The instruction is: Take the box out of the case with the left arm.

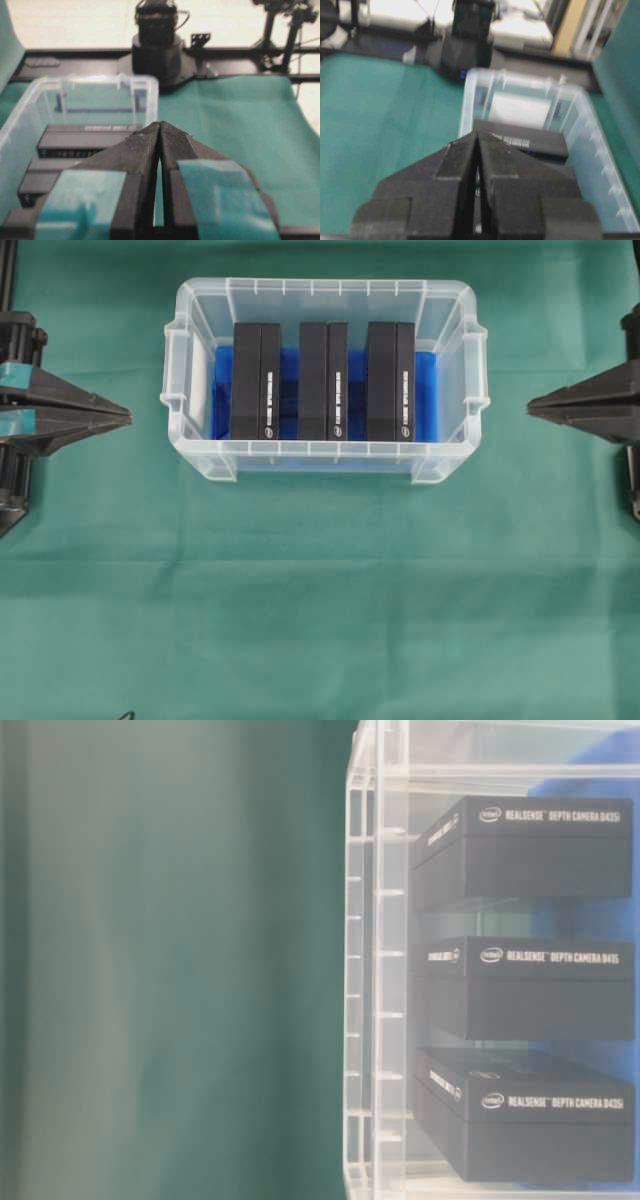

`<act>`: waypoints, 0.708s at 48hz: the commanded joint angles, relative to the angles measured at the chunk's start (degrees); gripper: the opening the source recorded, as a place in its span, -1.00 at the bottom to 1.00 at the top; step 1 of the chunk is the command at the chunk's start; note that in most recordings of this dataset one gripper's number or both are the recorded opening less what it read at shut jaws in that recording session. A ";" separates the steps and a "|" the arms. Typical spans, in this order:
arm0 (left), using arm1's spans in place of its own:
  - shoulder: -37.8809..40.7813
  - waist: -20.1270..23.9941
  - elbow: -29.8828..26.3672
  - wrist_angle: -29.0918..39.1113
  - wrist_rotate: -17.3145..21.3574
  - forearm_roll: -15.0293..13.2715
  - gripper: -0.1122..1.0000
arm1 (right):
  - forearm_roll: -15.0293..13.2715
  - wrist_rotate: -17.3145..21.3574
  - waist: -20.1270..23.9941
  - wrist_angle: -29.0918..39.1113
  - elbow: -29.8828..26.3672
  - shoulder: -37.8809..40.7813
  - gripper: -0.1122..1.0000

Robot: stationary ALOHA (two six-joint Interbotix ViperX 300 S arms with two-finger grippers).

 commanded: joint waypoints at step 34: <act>2.37 -1.41 -19.25 45.35 -8.09 0.00 -0.77 | 0.18 2.90 0.00 28.21 -11.87 1.41 -0.75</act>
